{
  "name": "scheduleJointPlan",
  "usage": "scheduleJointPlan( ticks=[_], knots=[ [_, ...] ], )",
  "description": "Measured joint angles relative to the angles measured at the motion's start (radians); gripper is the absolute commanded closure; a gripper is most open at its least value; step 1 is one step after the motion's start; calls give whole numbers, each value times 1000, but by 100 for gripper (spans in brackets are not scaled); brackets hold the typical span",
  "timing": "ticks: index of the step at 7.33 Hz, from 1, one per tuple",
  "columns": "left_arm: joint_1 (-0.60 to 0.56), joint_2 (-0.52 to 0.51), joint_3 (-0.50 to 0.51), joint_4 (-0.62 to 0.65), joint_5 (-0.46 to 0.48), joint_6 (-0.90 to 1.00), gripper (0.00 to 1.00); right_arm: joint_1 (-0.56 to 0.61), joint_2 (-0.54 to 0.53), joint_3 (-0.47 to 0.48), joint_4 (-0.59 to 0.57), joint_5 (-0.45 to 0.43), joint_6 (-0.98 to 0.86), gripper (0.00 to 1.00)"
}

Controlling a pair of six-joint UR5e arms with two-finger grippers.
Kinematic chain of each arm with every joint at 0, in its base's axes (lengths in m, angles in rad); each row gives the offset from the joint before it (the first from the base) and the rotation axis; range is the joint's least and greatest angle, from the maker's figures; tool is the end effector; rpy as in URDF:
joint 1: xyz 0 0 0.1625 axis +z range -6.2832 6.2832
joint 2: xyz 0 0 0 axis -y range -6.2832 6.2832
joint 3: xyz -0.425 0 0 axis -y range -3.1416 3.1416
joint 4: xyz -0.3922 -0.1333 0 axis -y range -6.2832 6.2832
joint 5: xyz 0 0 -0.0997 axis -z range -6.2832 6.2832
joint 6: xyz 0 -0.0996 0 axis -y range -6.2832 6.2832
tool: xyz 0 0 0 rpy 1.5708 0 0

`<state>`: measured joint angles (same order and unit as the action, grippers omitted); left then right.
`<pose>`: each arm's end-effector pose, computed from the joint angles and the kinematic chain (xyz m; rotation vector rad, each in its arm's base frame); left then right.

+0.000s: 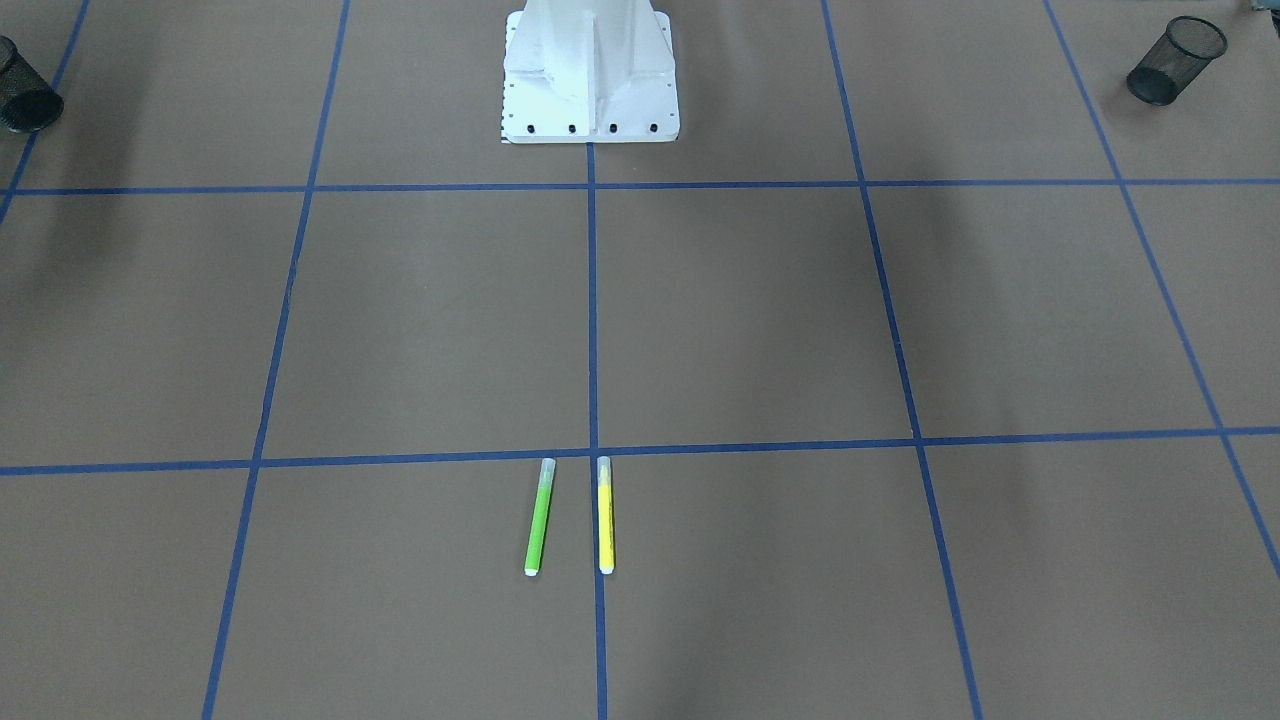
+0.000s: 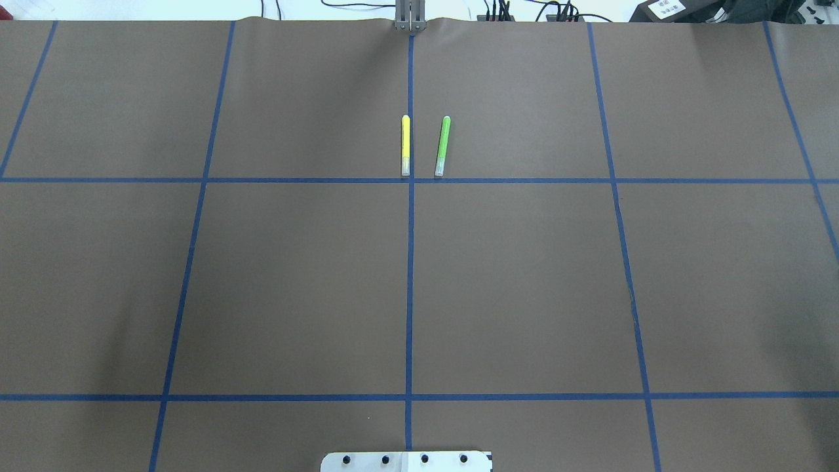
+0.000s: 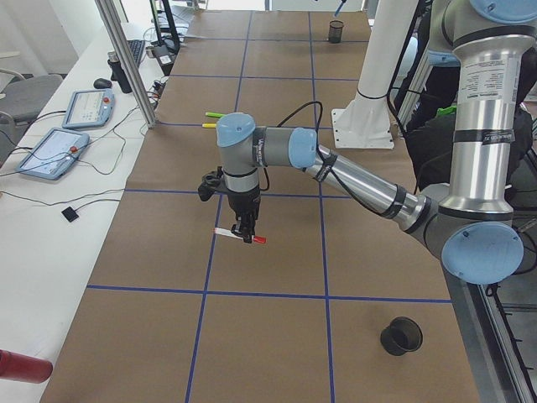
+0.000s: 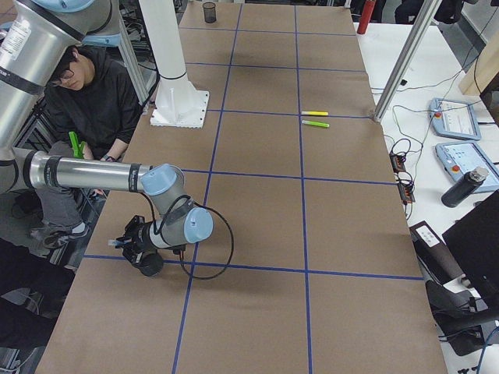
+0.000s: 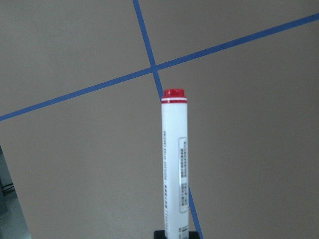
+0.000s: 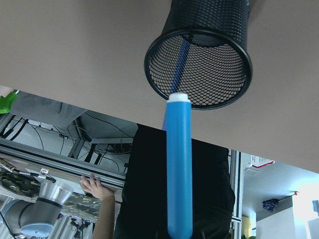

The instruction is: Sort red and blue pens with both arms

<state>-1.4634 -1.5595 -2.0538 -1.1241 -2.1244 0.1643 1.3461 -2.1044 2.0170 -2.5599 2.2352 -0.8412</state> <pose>-0.0326 -0.4525 0.4915 0.0402 0.5544 0.2716 0.0360 -0.1650 0.6876 -0.8130 -0.8929 -0.5791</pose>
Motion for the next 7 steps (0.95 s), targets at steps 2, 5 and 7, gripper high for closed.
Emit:
scheduleJointPlan(
  ticks=[2,5,7],
  knots=[
    [0,1,-13,9,0,0,100,-3,-1,-3,0,27,3,100],
    [0,1,-22,11,0,0,100,-7,-3,-14,0,42,5,100],
    [-1,1,-27,17,0,0,100,-9,-3,-24,2,63,5,61]
  ],
)
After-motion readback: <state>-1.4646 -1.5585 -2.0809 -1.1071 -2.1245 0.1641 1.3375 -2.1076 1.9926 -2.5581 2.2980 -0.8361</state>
